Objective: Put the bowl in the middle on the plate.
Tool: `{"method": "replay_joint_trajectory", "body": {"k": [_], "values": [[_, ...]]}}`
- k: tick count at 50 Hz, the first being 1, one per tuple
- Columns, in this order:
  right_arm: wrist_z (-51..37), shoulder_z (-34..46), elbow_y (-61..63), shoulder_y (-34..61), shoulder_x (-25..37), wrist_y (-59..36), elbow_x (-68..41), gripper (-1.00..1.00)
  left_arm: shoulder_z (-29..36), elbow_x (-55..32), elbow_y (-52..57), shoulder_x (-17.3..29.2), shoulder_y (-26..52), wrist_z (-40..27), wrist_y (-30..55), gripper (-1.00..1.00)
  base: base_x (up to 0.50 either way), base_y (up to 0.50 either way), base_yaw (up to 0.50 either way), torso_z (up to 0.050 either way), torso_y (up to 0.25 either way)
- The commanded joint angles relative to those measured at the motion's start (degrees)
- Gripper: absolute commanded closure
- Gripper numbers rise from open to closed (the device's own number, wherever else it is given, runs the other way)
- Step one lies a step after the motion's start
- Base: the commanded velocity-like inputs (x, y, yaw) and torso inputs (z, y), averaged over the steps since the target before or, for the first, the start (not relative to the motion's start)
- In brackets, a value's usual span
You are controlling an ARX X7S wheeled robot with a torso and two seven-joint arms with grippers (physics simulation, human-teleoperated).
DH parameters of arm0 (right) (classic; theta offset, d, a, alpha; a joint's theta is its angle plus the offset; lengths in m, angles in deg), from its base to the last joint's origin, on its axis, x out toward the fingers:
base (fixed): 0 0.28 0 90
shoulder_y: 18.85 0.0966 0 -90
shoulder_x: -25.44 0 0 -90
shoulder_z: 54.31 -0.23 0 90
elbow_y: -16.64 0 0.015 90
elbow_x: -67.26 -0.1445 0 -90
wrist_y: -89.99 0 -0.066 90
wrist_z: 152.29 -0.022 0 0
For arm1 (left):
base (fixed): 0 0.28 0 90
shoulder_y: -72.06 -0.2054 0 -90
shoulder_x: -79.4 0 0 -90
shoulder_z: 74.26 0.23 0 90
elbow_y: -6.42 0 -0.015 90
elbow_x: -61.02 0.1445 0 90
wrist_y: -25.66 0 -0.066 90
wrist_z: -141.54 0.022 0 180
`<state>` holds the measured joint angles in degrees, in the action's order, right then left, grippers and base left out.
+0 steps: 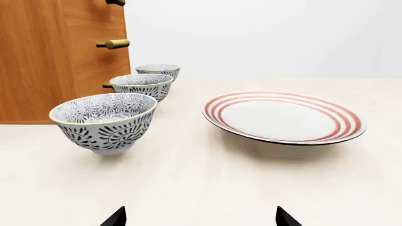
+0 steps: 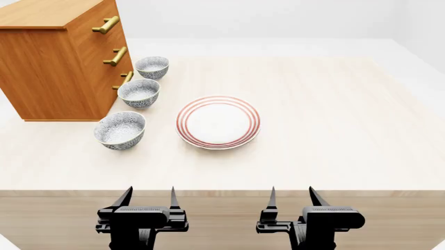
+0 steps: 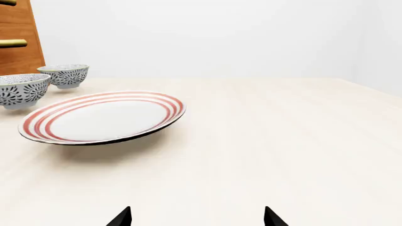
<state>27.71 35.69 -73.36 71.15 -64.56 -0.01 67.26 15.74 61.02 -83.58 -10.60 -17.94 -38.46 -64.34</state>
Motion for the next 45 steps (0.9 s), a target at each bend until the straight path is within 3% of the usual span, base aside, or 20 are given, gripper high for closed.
{"method": "replay_joint_trajectory", "body": {"k": [1,17,20,22,27,34,45], "values": [[-1.01,1.14,0.39,-0.42,0.86,0.11,-1.12,-1.00,0.83,-1.21,-0.37,0.92,0.11,-0.97,-0.07,-1.00,0.00,0.00,0.00,0.000,0.000],[-2.81,4.00,2.01,0.13,3.28,-2.34,-4.23,-1.00,4.07,-2.75,0.04,3.38,0.59,-3.35,2.14,-1.00,0.00,0.00,0.00,0.000,0.000],[-2.78,3.30,8.58,2.15,4.29,-11.65,-7.11,-1.00,4.46,-3.04,6.66,3.94,2.10,-3.86,9.93,-1.00,0.00,0.00,0.00,0.000,0.000],[-3.50,3.06,15.75,5.52,5.58,-21.21,-8.17,-1.00,3.78,-5.12,13.66,4.53,5.82,-3.56,19.60,-1.00,0.00,0.00,0.00,0.000,0.000],[-4.42,4.58,23.69,11.65,8.26,-32.16,-7.62,-1.00,3.51,-6.63,19.99,5.33,12.41,-4.26,29.86,-1.00,0.00,0.00,0.00,0.000,0.000],[-4.25,3.17,24.96,13.34,8.13,-33.16,-9.78,-1.00,3.97,-7.59,21.37,5.82,13.73,-4.60,32.06,-1.00,0.00,0.00,0.00,0.000,0.000],[-4.19,3.74,23.64,12.58,8.18,-31.71,-10.62,-1.00,4.14,-8.71,19.70,6.17,13.24,-4.95,30.01,-1.00,0.48,0.00,0.00,0.000,0.000]]}}
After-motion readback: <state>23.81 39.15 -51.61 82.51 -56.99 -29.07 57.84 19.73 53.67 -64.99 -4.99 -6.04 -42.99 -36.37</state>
